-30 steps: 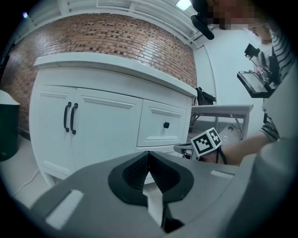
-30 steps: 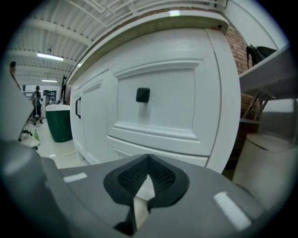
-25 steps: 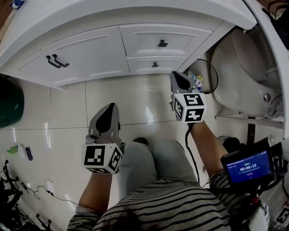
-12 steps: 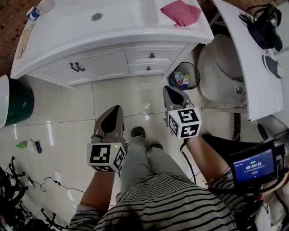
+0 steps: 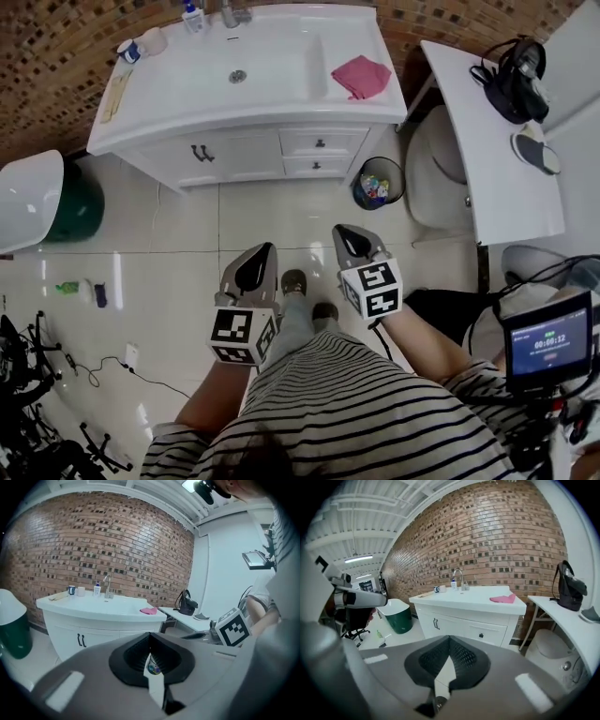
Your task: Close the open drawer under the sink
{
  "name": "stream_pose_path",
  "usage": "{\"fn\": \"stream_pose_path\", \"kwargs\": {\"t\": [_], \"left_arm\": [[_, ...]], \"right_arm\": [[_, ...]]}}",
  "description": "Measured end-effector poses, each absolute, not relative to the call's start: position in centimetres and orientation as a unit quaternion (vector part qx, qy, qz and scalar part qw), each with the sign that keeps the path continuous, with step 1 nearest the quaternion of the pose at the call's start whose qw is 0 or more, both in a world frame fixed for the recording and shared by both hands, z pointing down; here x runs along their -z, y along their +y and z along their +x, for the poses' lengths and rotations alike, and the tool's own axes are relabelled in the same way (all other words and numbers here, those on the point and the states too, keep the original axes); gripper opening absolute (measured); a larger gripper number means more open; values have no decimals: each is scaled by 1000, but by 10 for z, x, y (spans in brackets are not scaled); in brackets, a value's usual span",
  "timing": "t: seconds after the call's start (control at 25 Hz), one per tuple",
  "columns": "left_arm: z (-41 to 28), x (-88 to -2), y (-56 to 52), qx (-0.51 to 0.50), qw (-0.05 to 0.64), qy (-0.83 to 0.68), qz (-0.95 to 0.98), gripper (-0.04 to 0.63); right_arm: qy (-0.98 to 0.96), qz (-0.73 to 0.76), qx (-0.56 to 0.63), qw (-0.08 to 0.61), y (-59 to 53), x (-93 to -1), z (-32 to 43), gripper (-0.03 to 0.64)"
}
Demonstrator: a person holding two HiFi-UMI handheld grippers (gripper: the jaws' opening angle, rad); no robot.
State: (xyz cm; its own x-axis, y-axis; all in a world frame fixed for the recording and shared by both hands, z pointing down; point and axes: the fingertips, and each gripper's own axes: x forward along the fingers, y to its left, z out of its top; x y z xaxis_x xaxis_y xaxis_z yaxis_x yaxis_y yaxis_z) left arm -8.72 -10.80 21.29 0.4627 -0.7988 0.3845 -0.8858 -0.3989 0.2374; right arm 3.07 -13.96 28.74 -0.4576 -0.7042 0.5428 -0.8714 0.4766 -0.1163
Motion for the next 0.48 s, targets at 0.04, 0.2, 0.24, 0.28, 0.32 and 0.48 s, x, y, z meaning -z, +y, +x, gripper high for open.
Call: {"fn": "stream_pose_path", "kwargs": {"t": [0.04, 0.2, 0.24, 0.28, 0.32, 0.48], "left_arm": [[-85, -206, -99, -105, 205, -510, 829, 15], [-85, -189, -68, -96, 205, -527, 819, 15], [-88, -186, -62, -96, 204, -531, 817, 15], [-91, -182, -57, -96, 202, -535, 815, 15], [-94, -180, -52, -98, 199, -537, 814, 15], [-101, -175, -34, -104, 194, -545, 809, 15]], "right_arm": [[-835, 469, -189, 217, -133, -280, 32, 2], [-844, 458, -178, 214, -110, -258, 37, 2], [-848, 454, -176, 211, -105, -252, 35, 2], [-851, 449, -173, 207, -101, -246, 32, 2], [-855, 445, -171, 205, -96, -240, 29, 2], [-863, 429, -165, 211, -68, -231, 33, 2]]}}
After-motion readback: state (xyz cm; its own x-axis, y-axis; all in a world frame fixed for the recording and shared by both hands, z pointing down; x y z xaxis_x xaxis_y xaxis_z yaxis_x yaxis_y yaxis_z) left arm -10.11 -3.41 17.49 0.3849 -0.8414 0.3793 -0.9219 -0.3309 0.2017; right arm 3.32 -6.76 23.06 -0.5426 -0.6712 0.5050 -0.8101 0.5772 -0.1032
